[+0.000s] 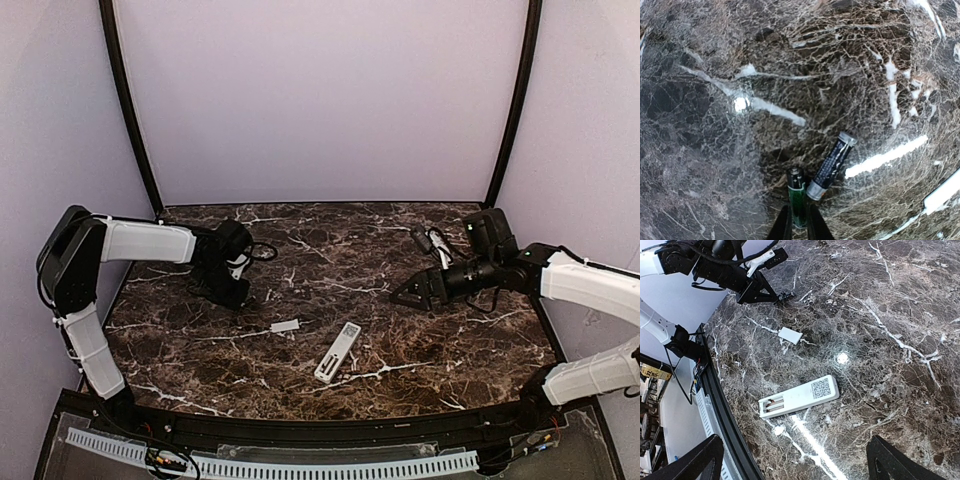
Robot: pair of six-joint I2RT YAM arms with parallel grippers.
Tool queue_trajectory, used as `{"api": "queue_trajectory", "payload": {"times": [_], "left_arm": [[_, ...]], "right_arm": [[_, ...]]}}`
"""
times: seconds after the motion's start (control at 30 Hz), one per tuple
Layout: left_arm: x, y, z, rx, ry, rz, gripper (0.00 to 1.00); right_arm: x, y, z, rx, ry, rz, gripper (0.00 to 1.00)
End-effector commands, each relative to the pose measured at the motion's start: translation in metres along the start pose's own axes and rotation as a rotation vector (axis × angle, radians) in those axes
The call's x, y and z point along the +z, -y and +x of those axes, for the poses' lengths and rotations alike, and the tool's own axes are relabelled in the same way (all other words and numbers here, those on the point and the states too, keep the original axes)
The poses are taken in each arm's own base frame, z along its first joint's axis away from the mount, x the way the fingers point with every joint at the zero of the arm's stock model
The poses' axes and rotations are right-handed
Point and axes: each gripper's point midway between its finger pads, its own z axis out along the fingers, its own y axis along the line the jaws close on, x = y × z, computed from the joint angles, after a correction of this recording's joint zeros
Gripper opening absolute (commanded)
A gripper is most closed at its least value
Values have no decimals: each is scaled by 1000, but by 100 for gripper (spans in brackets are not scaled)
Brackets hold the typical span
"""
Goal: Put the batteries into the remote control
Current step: Pick up the battery from the center of the board.
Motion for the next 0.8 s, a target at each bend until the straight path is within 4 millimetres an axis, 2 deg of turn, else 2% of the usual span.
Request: {"api": "queue_trajectory", "payload": {"times": [0.0, 0.63, 0.77], "left_arm": [[1, -8, 4, 19, -26, -25, 12], [11, -9, -1, 57, -77, -14, 9], [13, -12, 1, 49, -89, -13, 12]], "right_arm": [[0, 1, -5, -14, 17, -8, 99], [0, 2, -5, -6, 13, -19, 99], [-1, 1, -4, -4, 14, -20, 99]]}}
